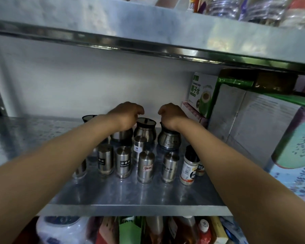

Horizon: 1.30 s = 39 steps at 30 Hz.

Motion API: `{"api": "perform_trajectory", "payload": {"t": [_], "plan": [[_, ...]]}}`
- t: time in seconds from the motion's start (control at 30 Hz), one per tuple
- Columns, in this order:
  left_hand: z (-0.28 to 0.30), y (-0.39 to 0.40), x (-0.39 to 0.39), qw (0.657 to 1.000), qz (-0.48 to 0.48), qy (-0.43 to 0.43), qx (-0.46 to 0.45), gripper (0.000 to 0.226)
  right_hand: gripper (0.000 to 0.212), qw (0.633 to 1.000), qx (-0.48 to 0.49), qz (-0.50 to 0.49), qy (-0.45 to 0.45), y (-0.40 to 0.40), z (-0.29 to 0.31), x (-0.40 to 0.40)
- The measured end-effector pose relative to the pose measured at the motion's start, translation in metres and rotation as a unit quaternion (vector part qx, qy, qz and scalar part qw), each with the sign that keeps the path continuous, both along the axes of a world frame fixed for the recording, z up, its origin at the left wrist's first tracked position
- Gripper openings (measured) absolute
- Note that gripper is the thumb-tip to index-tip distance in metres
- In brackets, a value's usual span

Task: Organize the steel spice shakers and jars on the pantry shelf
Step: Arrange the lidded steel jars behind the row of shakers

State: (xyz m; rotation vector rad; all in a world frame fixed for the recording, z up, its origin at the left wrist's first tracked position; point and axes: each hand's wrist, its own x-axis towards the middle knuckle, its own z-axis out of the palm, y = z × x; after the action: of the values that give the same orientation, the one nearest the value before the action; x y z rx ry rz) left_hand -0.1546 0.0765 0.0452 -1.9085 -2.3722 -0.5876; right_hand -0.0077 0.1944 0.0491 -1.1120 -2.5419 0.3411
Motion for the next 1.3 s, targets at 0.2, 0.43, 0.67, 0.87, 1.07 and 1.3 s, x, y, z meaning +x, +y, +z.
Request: {"api": "perform_trajectory", "payload": {"t": [0.2, 0.43, 0.67, 0.87, 1.07, 1.3], "plan": [[-0.007, 0.002, -0.009, 0.999, 0.006, -0.012, -0.041, 0.044, 0.043, 0.998, -0.027, 0.041, -0.036, 0.002, -0.007, -0.016], [-0.013, 0.001, -0.003, 0.999, -0.029, -0.003, -0.02, 0.043, 0.041, 0.992, -0.043, 0.097, -0.065, 0.0, -0.014, -0.027], [-0.016, 0.001, -0.004, 0.999, -0.027, 0.013, -0.024, 0.041, 0.04, 0.989, -0.081, 0.109, -0.062, 0.001, -0.006, -0.024], [-0.019, 0.002, -0.016, 0.998, -0.007, 0.052, -0.024, 0.049, 0.039, 0.991, -0.041, 0.094, -0.09, -0.003, 0.003, -0.027], [-0.018, -0.001, -0.02, 0.996, 0.004, 0.063, -0.07, 0.053, 0.034, 0.993, -0.039, 0.089, -0.073, -0.005, 0.001, -0.026], [-0.014, -0.006, -0.017, 0.997, 0.001, 0.05, -0.064, 0.048, 0.032, 0.994, -0.06, 0.084, -0.043, -0.005, -0.004, -0.029]]}}
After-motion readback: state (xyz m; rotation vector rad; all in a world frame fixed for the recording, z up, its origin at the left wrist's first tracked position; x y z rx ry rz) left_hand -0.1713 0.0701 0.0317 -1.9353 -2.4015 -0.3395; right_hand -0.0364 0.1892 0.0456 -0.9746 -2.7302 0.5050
